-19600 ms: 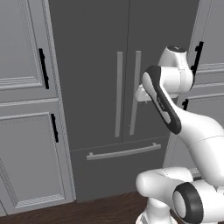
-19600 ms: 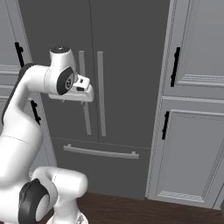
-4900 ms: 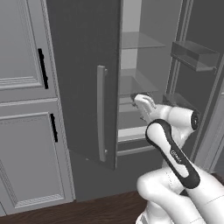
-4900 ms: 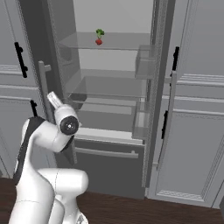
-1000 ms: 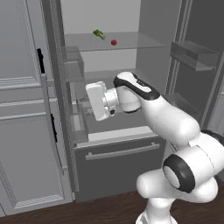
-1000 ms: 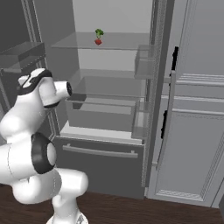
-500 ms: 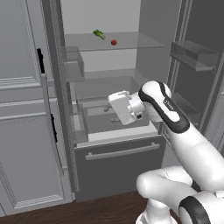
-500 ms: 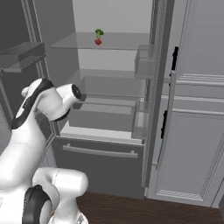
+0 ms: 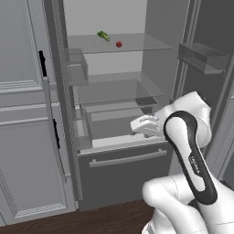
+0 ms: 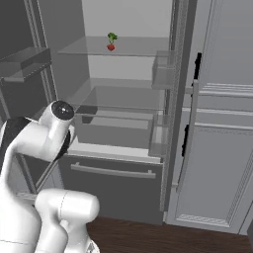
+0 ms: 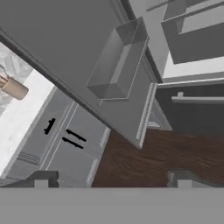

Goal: Take the strawberry from the fridge and place it on top of the pancake, located on the dining counter.

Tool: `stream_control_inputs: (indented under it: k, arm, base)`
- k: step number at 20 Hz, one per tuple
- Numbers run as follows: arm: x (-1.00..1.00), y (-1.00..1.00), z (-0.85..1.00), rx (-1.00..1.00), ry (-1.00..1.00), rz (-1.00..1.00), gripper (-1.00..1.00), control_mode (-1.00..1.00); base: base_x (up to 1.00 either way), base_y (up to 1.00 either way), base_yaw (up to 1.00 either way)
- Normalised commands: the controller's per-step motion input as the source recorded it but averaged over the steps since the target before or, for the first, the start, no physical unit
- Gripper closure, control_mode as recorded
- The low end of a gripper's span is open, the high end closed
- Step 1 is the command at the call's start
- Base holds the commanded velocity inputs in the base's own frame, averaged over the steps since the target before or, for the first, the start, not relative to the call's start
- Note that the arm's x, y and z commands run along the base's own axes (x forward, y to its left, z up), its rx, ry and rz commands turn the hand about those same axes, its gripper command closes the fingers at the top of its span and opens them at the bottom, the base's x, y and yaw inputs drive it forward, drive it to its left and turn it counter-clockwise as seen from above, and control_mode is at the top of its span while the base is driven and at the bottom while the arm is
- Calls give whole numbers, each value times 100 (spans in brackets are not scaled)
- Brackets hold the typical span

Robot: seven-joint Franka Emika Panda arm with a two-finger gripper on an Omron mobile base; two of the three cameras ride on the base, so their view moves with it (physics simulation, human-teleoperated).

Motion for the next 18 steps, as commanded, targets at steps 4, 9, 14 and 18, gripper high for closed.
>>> stream_control_inputs:
  k: [4,9,14,18]
  arm:
    - [-75,-57,0,-36,-21,-15,-100,-100]
    - [-72,-66,1,-33,-20,-14,-100,-100]
    - [-34,-19,-1,-7,-4,-9,-100,-100]
    - [2,0,0,0,3,0,-100,-100]
  base:
    - [0,0,0]
    - [0,0,0]
    - [0,0,0]
    - [0,0,0]
